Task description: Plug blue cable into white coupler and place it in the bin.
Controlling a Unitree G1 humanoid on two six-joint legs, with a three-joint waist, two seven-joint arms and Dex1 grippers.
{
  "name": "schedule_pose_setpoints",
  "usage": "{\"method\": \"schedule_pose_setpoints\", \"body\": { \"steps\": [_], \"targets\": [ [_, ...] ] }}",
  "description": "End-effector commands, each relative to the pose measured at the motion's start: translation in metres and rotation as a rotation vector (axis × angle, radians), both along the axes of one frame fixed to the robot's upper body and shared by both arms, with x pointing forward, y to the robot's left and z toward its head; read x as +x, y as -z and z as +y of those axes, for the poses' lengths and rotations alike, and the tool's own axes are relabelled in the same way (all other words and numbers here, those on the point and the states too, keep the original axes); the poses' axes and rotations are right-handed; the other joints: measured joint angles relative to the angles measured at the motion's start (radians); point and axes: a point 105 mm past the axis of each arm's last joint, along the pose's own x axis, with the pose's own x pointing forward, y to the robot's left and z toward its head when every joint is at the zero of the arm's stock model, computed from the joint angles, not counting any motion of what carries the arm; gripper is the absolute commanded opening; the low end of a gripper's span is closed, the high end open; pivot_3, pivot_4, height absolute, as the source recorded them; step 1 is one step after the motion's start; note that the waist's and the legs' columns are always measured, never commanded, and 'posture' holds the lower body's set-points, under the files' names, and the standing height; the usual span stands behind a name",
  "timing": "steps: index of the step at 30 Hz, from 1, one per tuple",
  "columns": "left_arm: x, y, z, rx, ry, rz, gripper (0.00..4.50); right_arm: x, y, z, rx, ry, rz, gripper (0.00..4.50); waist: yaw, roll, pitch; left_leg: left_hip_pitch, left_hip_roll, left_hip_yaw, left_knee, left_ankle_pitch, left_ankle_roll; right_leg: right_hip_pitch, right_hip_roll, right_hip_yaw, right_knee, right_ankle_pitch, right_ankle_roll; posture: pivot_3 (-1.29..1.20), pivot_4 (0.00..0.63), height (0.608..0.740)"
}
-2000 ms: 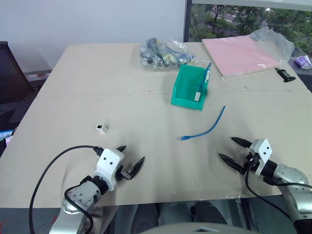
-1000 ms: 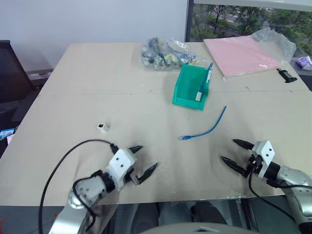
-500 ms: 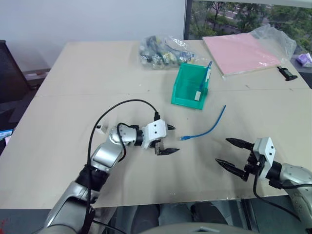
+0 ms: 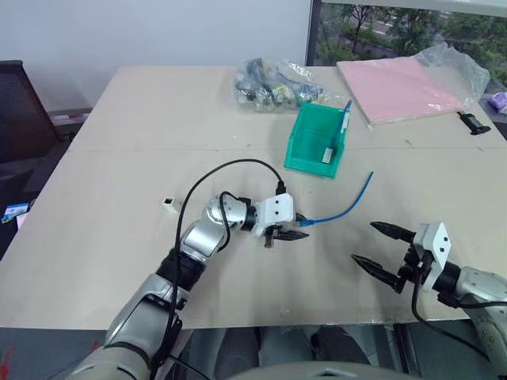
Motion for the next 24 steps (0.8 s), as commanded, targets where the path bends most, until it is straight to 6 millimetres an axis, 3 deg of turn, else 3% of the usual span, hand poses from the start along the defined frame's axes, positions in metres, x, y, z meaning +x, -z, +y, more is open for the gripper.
{"method": "schedule_pose_setpoints", "body": {
  "steps": [1, 2, 5, 9, 12, 16, 18, 24],
  "targets": [
    [-0.005, 0.008, 0.007, 0.041, 0.003, 0.009, 0.30, -0.002, -0.011, 0.003, 0.001, -0.028, -0.039, 4.50, 0.001, 0.000, 0.000, 0.000, 0.000, 0.000, 0.000, 0.000, 0.000, 0.000, 0.000, 0.000, 0.000, 0.000, 0.000, 0.00, 0.150, 0.740],
    [-0.006, 0.009, 0.012, 0.044, -0.006, 0.012, 0.05, -0.003, -0.010, 0.006, 0.003, -0.042, -0.033, 4.50, -0.001, 0.000, 0.000, 0.000, 0.000, 0.000, 0.000, 0.000, 0.000, 0.000, 0.000, 0.000, 0.000, 0.000, 0.000, 0.00, 0.150, 0.740],
    [-0.006, 0.008, 0.026, 0.035, -0.058, 0.028, 0.05, -0.005, -0.008, 0.014, 0.023, -0.074, -0.001, 4.50, -0.005, 0.000, 0.000, 0.000, 0.000, 0.000, 0.000, 0.000, 0.000, 0.000, 0.000, 0.001, 0.000, 0.000, 0.000, 0.00, 0.150, 0.740],
    [-0.011, -0.010, 0.037, -0.095, -0.148, 0.134, 0.05, -0.009, -0.003, 0.029, 0.105, -0.099, 0.091, 4.50, -0.011, 0.000, 0.000, 0.001, 0.002, -0.001, -0.001, 0.000, 0.000, 0.000, 0.002, 0.001, 0.000, 0.000, 0.000, 0.00, 0.150, 0.740],
    [-0.018, -0.019, 0.049, -0.150, -0.204, 0.180, 0.05, -0.013, 0.009, 0.038, 0.072, -0.126, 0.126, 4.50, -0.013, 0.000, 0.000, 0.000, 0.002, -0.001, -0.001, 0.000, 0.000, -0.001, 0.002, 0.000, 0.000, 0.000, 0.000, 0.00, 0.150, 0.740],
    [-0.039, -0.005, 0.080, -0.044, -0.212, 0.129, 0.05, -0.010, 0.010, 0.040, 0.079, -0.117, 0.116, 4.50, -0.017, 0.001, 0.000, -0.001, 0.002, -0.001, -0.001, 0.000, 0.000, -0.002, 0.001, 0.001, -0.001, 0.000, 0.000, 0.00, 0.150, 0.740],
    [-0.039, 0.000, 0.089, -0.008, -0.223, 0.068, 0.05, -0.007, 0.010, 0.041, 0.085, -0.118, 0.109, 4.50, -0.017, 0.001, 0.000, 0.000, 0.002, -0.001, -0.001, 0.000, 0.000, -0.001, 0.001, 0.000, 0.000, 0.000, 0.000, 0.00, 0.150, 0.740],
    [-0.024, 0.000, 0.080, -0.002, -0.152, -0.112, 0.05, 0.001, 0.005, 0.043, 0.092, -0.147, 0.081, 4.50, -0.003, 0.001, 0.000, 0.000, 0.001, -0.001, 0.000, 0.000, 0.000, 0.000, 0.001, 0.001, 0.000, 0.000, 0.000, 0.00, 0.150, 0.740]
  ]
}}
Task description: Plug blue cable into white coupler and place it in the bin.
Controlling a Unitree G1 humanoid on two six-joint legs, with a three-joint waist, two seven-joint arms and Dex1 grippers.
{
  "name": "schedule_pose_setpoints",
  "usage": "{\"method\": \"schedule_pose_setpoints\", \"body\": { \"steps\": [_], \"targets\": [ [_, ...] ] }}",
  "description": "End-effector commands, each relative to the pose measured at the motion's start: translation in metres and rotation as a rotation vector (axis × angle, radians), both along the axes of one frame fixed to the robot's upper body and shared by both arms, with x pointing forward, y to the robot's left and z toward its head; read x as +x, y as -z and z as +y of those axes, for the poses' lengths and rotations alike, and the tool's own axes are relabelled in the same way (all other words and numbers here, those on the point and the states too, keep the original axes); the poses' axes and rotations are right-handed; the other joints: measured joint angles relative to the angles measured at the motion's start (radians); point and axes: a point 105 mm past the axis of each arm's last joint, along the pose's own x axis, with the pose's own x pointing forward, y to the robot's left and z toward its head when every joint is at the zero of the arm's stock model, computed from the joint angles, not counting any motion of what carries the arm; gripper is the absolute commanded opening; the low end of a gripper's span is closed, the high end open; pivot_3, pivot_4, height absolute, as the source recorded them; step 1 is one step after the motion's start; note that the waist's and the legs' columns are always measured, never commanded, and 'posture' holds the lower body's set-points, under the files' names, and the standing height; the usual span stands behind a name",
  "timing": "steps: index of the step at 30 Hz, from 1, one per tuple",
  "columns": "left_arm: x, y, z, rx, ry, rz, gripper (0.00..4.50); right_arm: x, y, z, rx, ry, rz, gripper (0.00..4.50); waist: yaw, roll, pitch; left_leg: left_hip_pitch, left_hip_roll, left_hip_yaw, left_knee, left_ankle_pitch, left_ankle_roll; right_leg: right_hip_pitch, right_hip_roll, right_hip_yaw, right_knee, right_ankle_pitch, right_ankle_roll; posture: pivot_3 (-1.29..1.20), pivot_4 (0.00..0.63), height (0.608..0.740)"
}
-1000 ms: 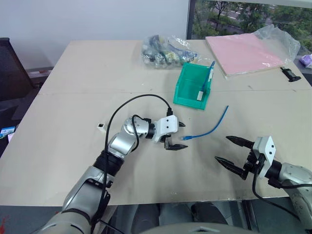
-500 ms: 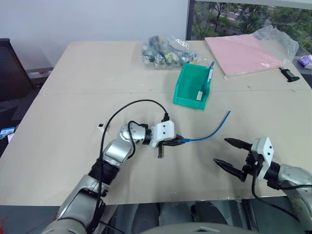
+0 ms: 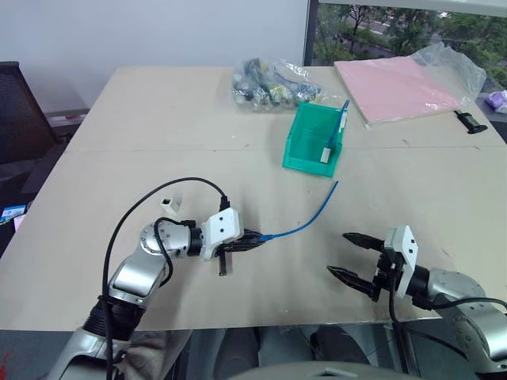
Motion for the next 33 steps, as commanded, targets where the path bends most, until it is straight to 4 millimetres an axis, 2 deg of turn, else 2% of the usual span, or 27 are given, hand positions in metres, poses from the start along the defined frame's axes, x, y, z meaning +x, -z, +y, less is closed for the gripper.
{"method": "schedule_pose_setpoints", "body": {
  "steps": [1, 8, 9, 11, 12, 13, 17, 18, 24, 25, 27, 29, 33],
  "targets": [
    [0.009, -0.001, -0.006, 0.013, 0.038, -0.085, 0.05, 0.004, -0.008, 0.001, 0.012, -0.022, -0.039, 4.50, 0.006, 0.000, 0.000, 0.000, 0.000, 0.000, 0.000, 0.000, 0.000, 0.000, 0.000, 0.000, 0.000, 0.000, 0.000, 0.00, 0.150, 0.740],
    [0.013, 0.001, -0.019, -0.004, 0.130, -0.094, 0.05, 0.006, -0.008, 0.000, 0.006, -0.021, -0.053, 4.50, 0.009, 0.000, 0.000, 0.000, 0.000, 0.000, 0.001, 0.000, 0.000, 0.000, 0.000, 0.000, 0.001, 0.000, 0.000, 0.00, 0.150, 0.740],
    [0.013, 0.001, -0.019, -0.007, 0.135, -0.094, 1.02, 0.005, -0.008, 0.000, 0.005, -0.021, -0.053, 4.50, 0.009, 0.000, 0.000, 0.000, 0.000, 0.000, 0.001, 0.000, 0.000, 0.000, 0.000, 0.000, 0.001, 0.000, 0.000, 0.00, 0.150, 0.740],
    [0.014, 0.000, -0.020, -0.014, 0.137, -0.091, 1.65, 0.005, -0.007, 0.000, 0.006, -0.020, -0.053, 4.50, 0.009, 0.000, 0.000, 0.000, 0.000, 0.000, 0.000, 0.000, 0.000, -0.001, 0.000, 0.000, 0.001, 0.000, 0.000, 0.00, 0.150, 0.740],
    [0.014, 0.000, -0.019, -0.015, 0.135, -0.091, 2.21, 0.005, -0.007, 0.000, 0.006, -0.019, -0.053, 4.50, 0.008, 0.000, 0.000, 0.000, 0.000, 0.000, 0.000, 0.000, 0.000, -0.001, 0.000, 0.000, 0.000, 0.000, 0.000, 0.00, 0.150, 0.740],
    [0.014, 0.000, -0.019, -0.015, 0.132, -0.091, 2.57, 0.004, -0.006, 0.001, 0.006, -0.019, -0.053, 4.50, 0.008, 0.000, 0.000, 0.000, 0.000, 0.000, 0.000, 0.000, 0.000, -0.001, 0.000, 0.000, 0.000, 0.000, 0.000, 0.00, 0.150, 0.740],
    [0.016, 0.003, -0.009, 0.016, 0.096, -0.085, 4.44, 0.003, -0.005, 0.001, 0.006, -0.018, -0.051, 4.50, 0.008, 0.000, 0.000, 0.000, 0.000, 0.000, 0.000, 0.000, 0.000, -0.001, 0.000, 0.000, 0.000, 0.000, 0.000, 0.00, 0.150, 0.740],
    [0.016, 0.003, -0.006, 0.023, 0.086, -0.077, 4.48, 0.003, -0.005, 0.000, 0.005, -0.017, -0.051, 4.50, 0.007, 0.000, 0.000, 0.000, 0.000, 0.000, 0.000, 0.000, 0.000, -0.001, 0.000, 0.000, 0.000, 0.000, 0.000, 0.00, 0.150, 0.740],
    [0.010, 0.013, 0.007, 0.070, 0.069, 0.036, 4.48, 0.003, -0.003, -0.002, 0.004, -0.002, -0.054, 4.50, -0.010, 0.000, 0.000, 0.001, 0.001, 0.000, -0.001, 0.000, 0.000, -0.001, 0.001, 0.000, 0.001, 0.000, 0.000, 0.00, 0.150, 0.740],
    [0.006, 0.016, 0.006, 0.075, 0.081, 0.070, 4.10, 0.003, -0.003, -0.002, 0.004, 0.001, -0.056, 4.50, -0.012, 0.001, 0.000, 0.001, 0.001, 0.000, -0.001, 0.000, 0.000, -0.001, 0.001, 0.000, 0.001, 0.000, 0.000, 0.00, 0.150, 0.740],
    [-0.001, 0.020, 0.004, 0.087, 0.105, 0.116, 3.77, 0.003, -0.003, -0.002, 0.004, 0.006, -0.058, 4.50, -0.019, 0.001, 0.000, 0.001, 0.001, 0.000, -0.001, 0.000, 0.000, 0.000, 0.001, 0.000, 0.001, 0.000, 0.000, 0.00, 0.150, 0.740],
    [-0.007, 0.023, 0.005, 0.106, 0.124, 0.154, 2.91, 0.003, -0.003, -0.004, 0.002, 0.012, -0.060, 4.50, -0.020, 0.001, 0.000, 0.001, 0.001, 0.000, -0.001, 0.000, 0.000, 0.000, 0.001, 0.001, 0.001, 0.000, 0.000, 0.00, 0.150, 0.740],
    [-0.012, 0.024, 0.009, 0.132, 0.124, 0.186, 0.86, 0.003, -0.002, -0.007, -0.002, 0.025, -0.058, 4.50, -0.020, 0.001, -0.001, 0.001, 0.001, 0.000, -0.001, 0.000, 0.000, 0.000, 0.001, 0.001, 0.001, 0.000, 0.000, 0.00, 0.150, 0.740]
  ]
}}
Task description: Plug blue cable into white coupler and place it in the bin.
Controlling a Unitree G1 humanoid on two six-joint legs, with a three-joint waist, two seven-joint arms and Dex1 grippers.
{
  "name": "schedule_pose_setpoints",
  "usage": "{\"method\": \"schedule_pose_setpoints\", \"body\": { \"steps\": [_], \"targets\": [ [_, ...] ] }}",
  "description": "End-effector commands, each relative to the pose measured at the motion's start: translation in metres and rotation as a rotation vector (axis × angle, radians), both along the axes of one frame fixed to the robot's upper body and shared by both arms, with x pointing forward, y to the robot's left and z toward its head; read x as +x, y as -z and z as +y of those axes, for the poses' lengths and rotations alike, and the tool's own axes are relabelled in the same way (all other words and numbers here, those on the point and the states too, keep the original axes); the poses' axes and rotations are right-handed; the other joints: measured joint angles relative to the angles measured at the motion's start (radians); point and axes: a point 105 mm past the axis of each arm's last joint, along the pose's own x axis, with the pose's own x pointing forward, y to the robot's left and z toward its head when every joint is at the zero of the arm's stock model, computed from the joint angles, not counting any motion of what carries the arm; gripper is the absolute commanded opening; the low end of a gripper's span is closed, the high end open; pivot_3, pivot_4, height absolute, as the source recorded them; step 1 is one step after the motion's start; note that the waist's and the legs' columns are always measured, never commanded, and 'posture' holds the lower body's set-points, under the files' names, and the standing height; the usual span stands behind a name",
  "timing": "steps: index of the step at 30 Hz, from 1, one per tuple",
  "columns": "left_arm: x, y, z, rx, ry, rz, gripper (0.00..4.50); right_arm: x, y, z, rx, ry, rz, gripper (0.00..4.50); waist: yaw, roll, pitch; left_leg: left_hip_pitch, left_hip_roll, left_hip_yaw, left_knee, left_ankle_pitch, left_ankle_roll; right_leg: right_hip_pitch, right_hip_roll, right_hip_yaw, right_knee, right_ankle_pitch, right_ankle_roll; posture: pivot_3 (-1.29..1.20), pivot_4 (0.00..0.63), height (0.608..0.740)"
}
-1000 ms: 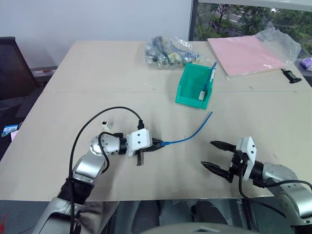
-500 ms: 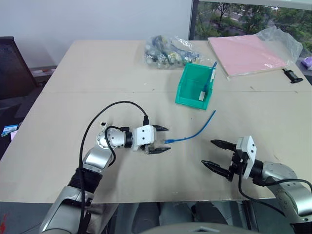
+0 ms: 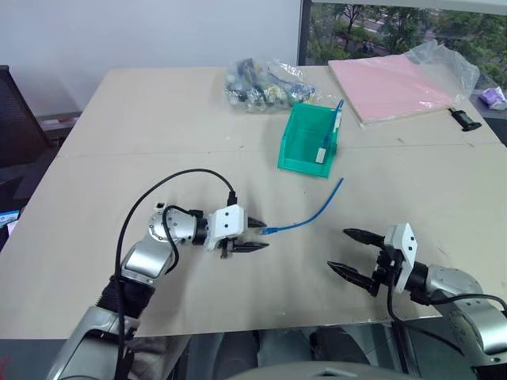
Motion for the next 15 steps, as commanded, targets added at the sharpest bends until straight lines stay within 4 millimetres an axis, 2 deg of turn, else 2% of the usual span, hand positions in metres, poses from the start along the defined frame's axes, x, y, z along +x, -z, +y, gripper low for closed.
{"method": "schedule_pose_setpoints", "body": {
  "steps": [1, 2, 9, 11, 15],
  "targets": [
    [-0.013, 0.023, 0.010, 0.082, 0.002, 0.114, 0.29, 0.000, -0.008, -0.003, 0.000, 0.011, -0.046, 4.50, 0.000, 0.000, 0.000, 0.000, 0.000, 0.000, 0.000, 0.000, 0.000, 0.000, 0.000, 0.000, 0.000, 0.000, 0.000, 0.00, 0.150, 0.740],
    [-0.013, 0.023, 0.010, 0.082, -0.001, 0.114, 0.11, 0.000, -0.008, -0.002, 0.001, 0.012, -0.046, 4.50, 0.000, 0.000, 0.000, 0.000, 0.000, 0.000, 0.000, 0.000, 0.000, 0.000, 0.000, 0.000, 0.000, 0.000, 0.000, 0.00, 0.150, 0.740],
    [-0.008, 0.014, -0.002, -0.004, -0.038, 0.124, 0.11, 0.001, -0.008, 0.000, 0.017, 0.018, -0.042, 4.50, 0.001, 0.000, 0.000, 0.000, 0.000, 0.000, 0.000, 0.000, 0.000, 0.000, 0.000, 0.001, 0.000, 0.000, 0.000, 0.00, 0.150, 0.740],
    [-0.007, 0.001, -0.013, -0.099, -0.061, 0.159, 0.11, 0.000, -0.011, 0.001, 0.054, 0.018, -0.016, 4.50, 0.003, 0.000, 0.000, 0.000, 0.000, 0.000, 0.000, 0.000, 0.000, 0.000, 0.000, 0.001, -0.001, 0.000, 0.000, 0.00, 0.150, 0.740],
    [-0.011, -0.038, -0.042, -0.381, -0.093, 0.338, 0.11, -0.007, -0.017, 0.009, 0.173, -0.004, 0.097, 4.50, 0.013, 0.000, 0.001, -0.003, 0.000, 0.000, 0.001, 0.000, 0.000, 0.000, -0.001, -0.001, 0.000, 0.000, 0.000, 0.00, 0.150, 0.740]
  ]
}}
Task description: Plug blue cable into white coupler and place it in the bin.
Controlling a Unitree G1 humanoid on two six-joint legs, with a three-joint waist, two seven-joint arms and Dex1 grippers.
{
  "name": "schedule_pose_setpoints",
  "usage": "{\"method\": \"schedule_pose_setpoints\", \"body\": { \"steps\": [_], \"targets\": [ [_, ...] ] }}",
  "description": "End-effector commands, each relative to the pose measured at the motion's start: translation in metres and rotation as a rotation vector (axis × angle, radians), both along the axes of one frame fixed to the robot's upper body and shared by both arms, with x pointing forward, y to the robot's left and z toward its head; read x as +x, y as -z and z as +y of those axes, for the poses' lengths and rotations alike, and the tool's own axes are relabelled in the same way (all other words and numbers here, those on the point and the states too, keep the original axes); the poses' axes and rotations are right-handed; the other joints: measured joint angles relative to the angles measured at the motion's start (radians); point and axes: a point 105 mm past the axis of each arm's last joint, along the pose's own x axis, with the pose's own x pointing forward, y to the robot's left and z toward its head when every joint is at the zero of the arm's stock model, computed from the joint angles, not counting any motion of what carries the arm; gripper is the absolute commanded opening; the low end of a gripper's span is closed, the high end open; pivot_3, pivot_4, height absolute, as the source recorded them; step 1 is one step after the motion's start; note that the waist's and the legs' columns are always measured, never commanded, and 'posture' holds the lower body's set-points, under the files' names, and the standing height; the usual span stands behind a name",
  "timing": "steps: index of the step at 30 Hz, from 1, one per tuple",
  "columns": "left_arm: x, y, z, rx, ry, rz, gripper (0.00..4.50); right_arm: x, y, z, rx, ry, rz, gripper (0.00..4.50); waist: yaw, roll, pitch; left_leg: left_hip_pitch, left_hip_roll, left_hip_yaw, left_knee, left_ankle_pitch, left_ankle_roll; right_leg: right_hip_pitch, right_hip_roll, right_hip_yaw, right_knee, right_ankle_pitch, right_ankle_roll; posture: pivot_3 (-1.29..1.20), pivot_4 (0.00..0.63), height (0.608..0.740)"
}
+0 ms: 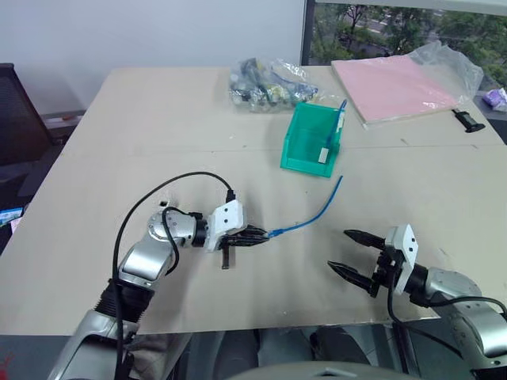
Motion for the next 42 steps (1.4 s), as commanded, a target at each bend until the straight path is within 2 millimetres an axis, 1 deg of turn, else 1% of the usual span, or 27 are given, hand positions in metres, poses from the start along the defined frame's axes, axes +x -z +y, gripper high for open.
{"method": "schedule_pose_setpoints", "body": {
  "steps": [1, 4, 8, 11, 15, 17, 18, 19, 20, 21, 22, 24, 26, 29, 30, 31, 32, 33, 35, 36, 37, 39, 42],
  "targets": [
    [-0.011, -0.040, -0.027, -0.241, 0.016, 0.134, 0.11, -0.006, -0.018, 0.008, 0.127, -0.021, 0.055, 4.50, 0.003, -0.001, 0.000, -0.001, 0.000, -0.001, 0.000, 0.000, 0.000, 0.000, 0.000, -0.001, 0.000, 0.000, 0.000, 0.00, 0.150, 0.740],
    [-0.022, -0.056, -0.039, -0.370, 0.049, 0.277, 0.11, -0.001, -0.032, 0.018, 0.260, -0.009, 0.111, 4.50, -0.002, 0.000, 0.000, -0.001, 0.000, -0.004, 0.000, 0.000, 0.000, 0.000, 0.001, -0.001, 0.001, 0.000, 0.000, 0.00, 0.150, 0.740],
    [-0.025, -0.067, -0.046, -0.474, 0.066, 0.413, 0.11, 0.010, -0.056, 0.028, 0.425, -0.022, 0.148, 4.50, -0.010, 0.000, 0.000, -0.001, -0.001, -0.005, 0.000, 0.000, 0.000, 0.000, 0.001, -0.001, 0.001, 0.000, 0.000, 0.00, 0.150, 0.740],
    [-0.022, -0.071, -0.049, -0.514, 0.065, 0.457, 0.11, 0.014, -0.075, 0.036, 0.522, -0.069, 0.152, 4.50, -0.010, -0.001, 0.000, -0.001, -0.001, -0.007, 0.001, 0.000, 0.000, 0.000, 0.001, -0.001, 0.000, 0.000, 0.000, 0.00, 0.150, 0.740],
    [-0.020, -0.073, -0.053, -0.518, 0.074, 0.471, 0.11, 0.014, -0.085, 0.042, 0.560, -0.130, 0.169, 4.50, -0.007, -0.001, 0.000, -0.002, -0.001, -0.009, 0.001, 0.000, 0.000, 0.000, 0.001, -0.004, 0.000, 0.000, 0.000, 0.00, 0.150, 0.740],
    [-0.020, -0.072, -0.055, -0.516, 0.081, 0.475, 0.00, 0.013, -0.086, 0.045, 0.559, -0.149, 0.178, 3.97, -0.010, -0.001, 0.000, -0.002, -0.002, -0.010, 0.001, 0.000, 0.000, 0.000, 0.001, -0.004, 0.000, 0.000, 0.000, 0.00, 0.150, 0.740],
    [-0.019, -0.071, -0.055, -0.515, 0.079, 0.474, 0.00, 0.011, -0.087, 0.046, 0.555, -0.165, 0.183, 3.81, -0.010, -0.001, 0.000, -0.003, -0.002, -0.010, 0.001, 0.000, 0.000, 0.000, 0.001, -0.004, -0.001, 0.000, 0.000, 0.00, 0.150, 0.740],
    [-0.018, -0.071, -0.056, -0.515, 0.076, 0.474, 0.00, 0.010, -0.087, 0.047, 0.553, -0.176, 0.186, 3.28, -0.010, 0.000, 0.000, -0.003, -0.002, -0.010, 0.001, 0.000, 0.000, 0.000, 0.001, -0.004, -0.001, 0.000, 0.000, 0.00, 0.150, 0.740],
    [-0.017, -0.070, -0.056, -0.514, 0.074, 0.473, 0.00, 0.009, -0.087, 0.047, 0.547, -0.177, 0.186, 2.96, -0.010, -0.001, 0.001, -0.003, -0.002, -0.011, 0.000, 0.000, 0.000, 0.000, 0.001, -0.005, -0.001, 0.000, 0.000, 0.00, 0.150, 0.740],
    [-0.016, -0.070, -0.056, -0.513, 0.073, 0.473, 0.00, 0.009, -0.087, 0.046, 0.543, -0.178, 0.184, 2.42, -0.010, 0.000, 0.001, -0.003, -0.002, -0.011, 0.000, 0.000, 0.000, 0.000, 0.001, -0.005, -0.001, 0.000, 0.000, 0.00, 0.150, 0.740],
    [-0.016, -0.069, -0.057, -0.513, 0.074, 0.474, 0.00, 0.010, -0.087, 0.046, 0.541, -0.176, 0.183, 2.04, -0.010, -0.001, 0.001, -0.003, -0.002, -0.011, 0.000, 0.000, 0.000, 0.000, 0.001, -0.005, -0.001, 0.000, 0.000, 0.00, 0.150, 0.740],
    [-0.016, -0.069, -0.058, -0.510, 0.077, 0.472, 0.00, 0.011, -0.088, 0.045, 0.539, -0.176, 0.181, 0.88, -0.010, -0.001, 0.001, -0.003, -0.002, -0.011, 0.000, 0.000, 0.000, 0.000, 0.001, -0.005, -0.001, 0.000, 0.000, 0.00, 0.150, 0.740],
    [-0.017, -0.068, -0.059, -0.505, 0.078, 0.464, 0.00, 0.011, -0.089, 0.045, 0.537, -0.176, 0.180, 0.03, -0.010, -0.001, 0.001, -0.003, -0.002, -0.011, 0.000, 0.000, 0.000, 0.000, 0.001, -0.005, -0.001, 0.000, 0.000, 0.00, 0.150, 0.740],
    [-0.017, -0.065, -0.059, -0.512, 0.060, 0.447, 0.00, 0.011, -0.089, 0.044, 0.530, -0.175, 0.177, 0.03, -0.010, -0.001, 0.001, -0.003, -0.002, -0.011, 0.000, 0.000, 0.000, 0.000, 0.001, -0.005, -0.001, 0.000, 0.000, 0.00, 0.150, 0.740],
    [-0.017, -0.065, -0.059, -0.519, 0.049, 0.445, 0.47, 0.012, -0.089, 0.044, 0.528, -0.173, 0.175, 0.01, -0.010, -0.001, 0.001, -0.003, -0.002, -0.011, 0.000, 0.000, 0.000, 0.000, 0.001, -0.005, -0.001, 0.000, 0.000, 0.00, 0.150, 0.740],
    [-0.022, -0.065, -0.058, -0.516, 0.063, 0.439, 0.96, 0.012, -0.089, 0.043, 0.525, -0.171, 0.173, 0.00, -0.010, -0.001, 0.001, -0.003, -0.002, -0.011, 0.000, 0.000, 0.000, 0.000, 0.001, -0.005, -0.001, 0.000, 0.000, 0.00, 0.150, 0.740],
    [-0.025, -0.063, -0.057, -0.495, 0.061, 0.409, 1.32, 0.013, -0.089, 0.043, 0.523, -0.169, 0.172, 0.00, -0.011, -0.001, 0.001, -0.003, -0.002, -0.011, 0.000, 0.000, 0.000, 0.000, 0.001, -0.005, -0.001, 0.000, 0.000, 0.00, 0.150, 0.740],
    [-0.026, -0.062, -0.057, -0.481, 0.042, 0.372, 1.84, 0.014, -0.089, 0.042, 0.521, -0.167, 0.171, 0.00, -0.012, 0.000, 0.001, -0.003, -0.002, -0.011, 0.000, 0.000, 0.000, 0.000, 0.001, -0.005, -0.001, 0.000, 0.000, 0.00, 0.150, 0.740],
    [-0.025, -0.063, -0.055, -0.482, -0.017, 0.314, 2.67, 0.014, -0.089, 0.040, 0.515, -0.163, 0.166, 0.00, -0.012, 0.000, 0.001, -0.003, -0.002, -0.012, 0.000, 0.000, 0.000, 0.000, 0.001, -0.005, -0.001, 0.000, 0.000, 0.00, 0.150, 0.740],
    [-0.028, -0.065, -0.052, -0.481, -0.039, 0.277, 3.20, 0.015, -0.089, 0.039, 0.503, -0.162, 0.155, 0.00, -0.011, -0.001, 0.001, -0.003, -0.002, -0.012, 0.000, 0.000, 0.000, 0.000, 0.001, -0.005, -0.001, 0.000, 0.000, 0.00, 0.150, 0.740],
    [-0.029, -0.066, -0.046, -0.464, -0.087, 0.212, 3.58, 0.017, -0.088, 0.037, 0.482, -0.153, 0.135, 0.00, -0.011, 0.000, 0.001, -0.004, -0.002, -0.012, 0.000, 0.000, 0.000, 0.000, 0.001, -0.005, -0.001, 0.000, 0.000, 0.00, 0.150, 0.740],
    [-0.028, -0.065, -0.036, -0.414, -0.203, 0.063, 3.58, 0.022, -0.087, 0.032, 0.446, -0.131, 0.093, 0.00, -0.011, 0.000, 0.001, -0.004, -0.002, -0.012, 0.000, 0.000, 0.000, 0.000, 0.001, -0.005, -0.002, 0.000, 0.000, 0.00, 0.150, 0.740],
    [-0.027, -0.068, -0.013, -0.376, -0.448, -0.165, 3.58, 0.034, -0.088, 0.026, 0.431, -0.083, 0.024, 0.00, -0.011, 0.000, 0.001, -0.003, -0.002, -0.011, -0.001, 0.000, 0.000, 0.000, 0.001, -0.004, -0.002, 0.000, 0.000, 0.00, 0.150, 0.740]
  ]
}}
